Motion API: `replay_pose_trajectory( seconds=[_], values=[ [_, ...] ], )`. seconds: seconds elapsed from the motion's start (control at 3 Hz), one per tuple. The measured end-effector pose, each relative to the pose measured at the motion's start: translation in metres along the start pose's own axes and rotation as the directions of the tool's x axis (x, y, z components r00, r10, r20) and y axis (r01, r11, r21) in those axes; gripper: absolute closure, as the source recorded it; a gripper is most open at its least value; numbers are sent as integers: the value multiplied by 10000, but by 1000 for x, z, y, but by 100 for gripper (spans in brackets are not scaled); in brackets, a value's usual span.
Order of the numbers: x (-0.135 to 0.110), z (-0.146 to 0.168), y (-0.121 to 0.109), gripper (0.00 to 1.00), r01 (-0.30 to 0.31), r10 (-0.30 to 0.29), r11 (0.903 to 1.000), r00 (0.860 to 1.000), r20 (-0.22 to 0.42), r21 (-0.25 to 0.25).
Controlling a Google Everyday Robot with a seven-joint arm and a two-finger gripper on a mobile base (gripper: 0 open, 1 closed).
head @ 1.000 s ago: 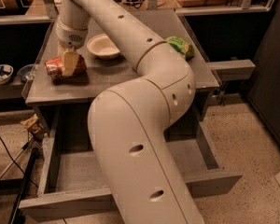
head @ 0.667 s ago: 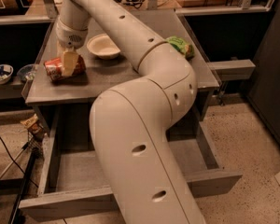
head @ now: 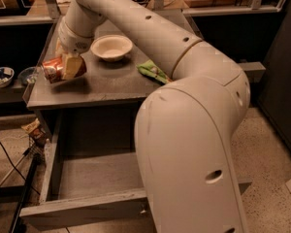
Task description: Place coke can into top drawer
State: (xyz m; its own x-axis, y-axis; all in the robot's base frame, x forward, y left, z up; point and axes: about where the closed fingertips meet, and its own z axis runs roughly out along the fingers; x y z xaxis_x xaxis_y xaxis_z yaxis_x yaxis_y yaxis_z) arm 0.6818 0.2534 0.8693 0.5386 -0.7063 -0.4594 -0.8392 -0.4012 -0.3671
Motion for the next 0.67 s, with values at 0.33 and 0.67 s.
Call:
replay_pose_trajectory(
  seconds=[0.33, 0.67],
  values=[
    [0, 0, 0, 100, -4, 4, 10000, 10000, -3, -4],
    [-11, -31, 30, 100, -581, 585, 9969, 9983, -65, 530]
  ],
)
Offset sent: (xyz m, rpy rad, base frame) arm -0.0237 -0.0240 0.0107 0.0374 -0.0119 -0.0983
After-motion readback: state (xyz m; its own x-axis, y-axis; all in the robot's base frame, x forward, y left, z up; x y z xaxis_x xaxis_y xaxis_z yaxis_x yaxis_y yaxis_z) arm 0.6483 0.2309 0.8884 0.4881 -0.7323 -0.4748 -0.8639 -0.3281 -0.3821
